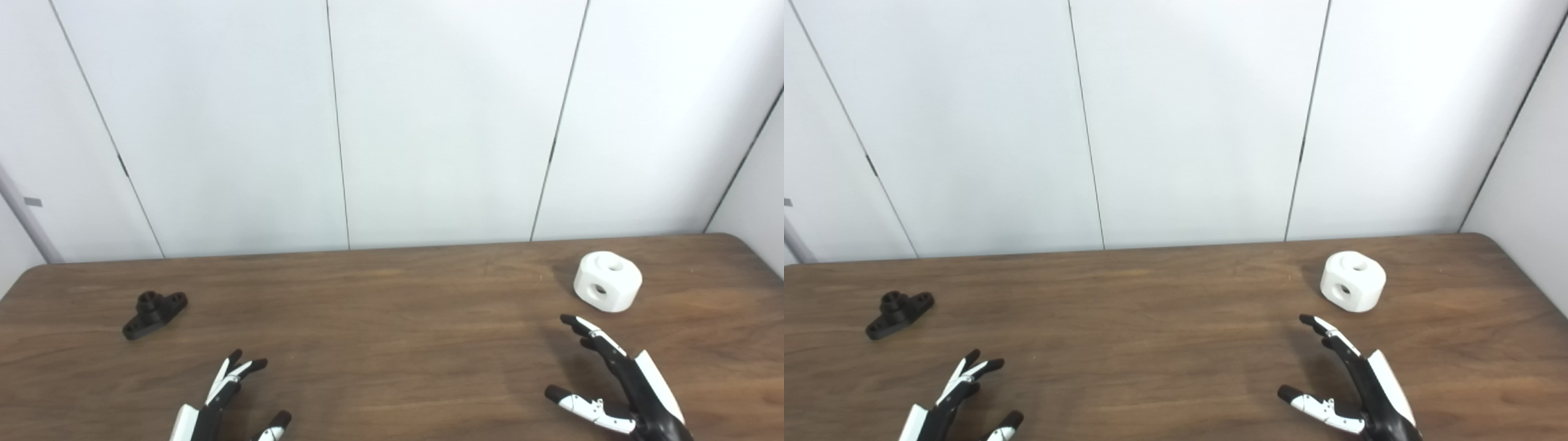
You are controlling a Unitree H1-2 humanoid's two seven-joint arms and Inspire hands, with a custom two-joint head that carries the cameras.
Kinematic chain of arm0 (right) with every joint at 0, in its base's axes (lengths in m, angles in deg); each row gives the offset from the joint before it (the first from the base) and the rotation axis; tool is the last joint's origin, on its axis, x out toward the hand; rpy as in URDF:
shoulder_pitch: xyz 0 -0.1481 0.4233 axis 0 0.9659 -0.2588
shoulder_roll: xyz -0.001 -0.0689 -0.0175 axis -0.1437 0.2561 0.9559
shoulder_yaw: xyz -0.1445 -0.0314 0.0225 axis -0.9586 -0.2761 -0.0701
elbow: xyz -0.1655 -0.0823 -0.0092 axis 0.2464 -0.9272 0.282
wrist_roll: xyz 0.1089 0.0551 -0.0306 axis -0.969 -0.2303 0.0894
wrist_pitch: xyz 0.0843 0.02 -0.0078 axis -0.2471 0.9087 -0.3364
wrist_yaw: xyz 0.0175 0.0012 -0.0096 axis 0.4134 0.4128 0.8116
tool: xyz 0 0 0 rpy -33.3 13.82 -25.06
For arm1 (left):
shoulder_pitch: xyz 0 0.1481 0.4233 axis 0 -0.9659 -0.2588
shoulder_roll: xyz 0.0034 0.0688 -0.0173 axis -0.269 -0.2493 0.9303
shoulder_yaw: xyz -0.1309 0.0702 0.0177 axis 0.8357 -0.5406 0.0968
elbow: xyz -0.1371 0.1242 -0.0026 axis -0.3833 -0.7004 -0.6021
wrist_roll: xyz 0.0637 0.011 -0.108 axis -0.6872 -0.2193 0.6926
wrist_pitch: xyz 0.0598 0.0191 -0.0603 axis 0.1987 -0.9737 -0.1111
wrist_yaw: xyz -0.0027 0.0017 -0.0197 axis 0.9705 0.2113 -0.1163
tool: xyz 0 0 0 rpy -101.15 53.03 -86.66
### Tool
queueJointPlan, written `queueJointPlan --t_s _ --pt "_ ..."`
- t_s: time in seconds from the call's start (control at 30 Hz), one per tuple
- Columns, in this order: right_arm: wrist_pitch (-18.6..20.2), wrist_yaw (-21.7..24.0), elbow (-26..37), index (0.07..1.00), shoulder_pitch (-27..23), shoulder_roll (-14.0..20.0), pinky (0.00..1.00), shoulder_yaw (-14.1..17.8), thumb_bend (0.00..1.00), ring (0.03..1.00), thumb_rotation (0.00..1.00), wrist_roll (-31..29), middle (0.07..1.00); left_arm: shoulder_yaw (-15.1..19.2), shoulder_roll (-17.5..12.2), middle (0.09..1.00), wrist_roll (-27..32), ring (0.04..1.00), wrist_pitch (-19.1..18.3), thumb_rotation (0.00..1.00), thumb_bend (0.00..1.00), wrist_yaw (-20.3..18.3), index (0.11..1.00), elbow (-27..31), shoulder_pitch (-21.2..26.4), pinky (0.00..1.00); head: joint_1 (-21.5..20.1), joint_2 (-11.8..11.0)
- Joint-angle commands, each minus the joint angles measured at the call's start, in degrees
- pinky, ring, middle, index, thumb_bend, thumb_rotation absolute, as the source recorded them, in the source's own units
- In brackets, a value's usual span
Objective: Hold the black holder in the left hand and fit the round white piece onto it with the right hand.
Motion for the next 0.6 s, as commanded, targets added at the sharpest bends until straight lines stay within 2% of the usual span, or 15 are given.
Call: queueJointPlan --t_s 0.0,0.57 --pt "-1.44 -0.45 -3.61 0.865 3.31 -2.16 0.87 -1.45 0.59 0.901 0.47 0.40 0.900 0.02 -0.33 0.994 0.14 0.959 0.27 0.27 0.54 -0.01 0.843 -0.33 -0.06 0.89 -0.01 0.04" --pt "-1.06 -0.23 -3.29 0.862 3.31 -2.05 0.87 -1.45 0.58 0.902 0.46 0.30 0.901 0.00 -0.09 0.992 0.11 0.957 0.16 0.29 0.55 0.06 0.844 -0.09 0.03 0.89 0.31 0.31"
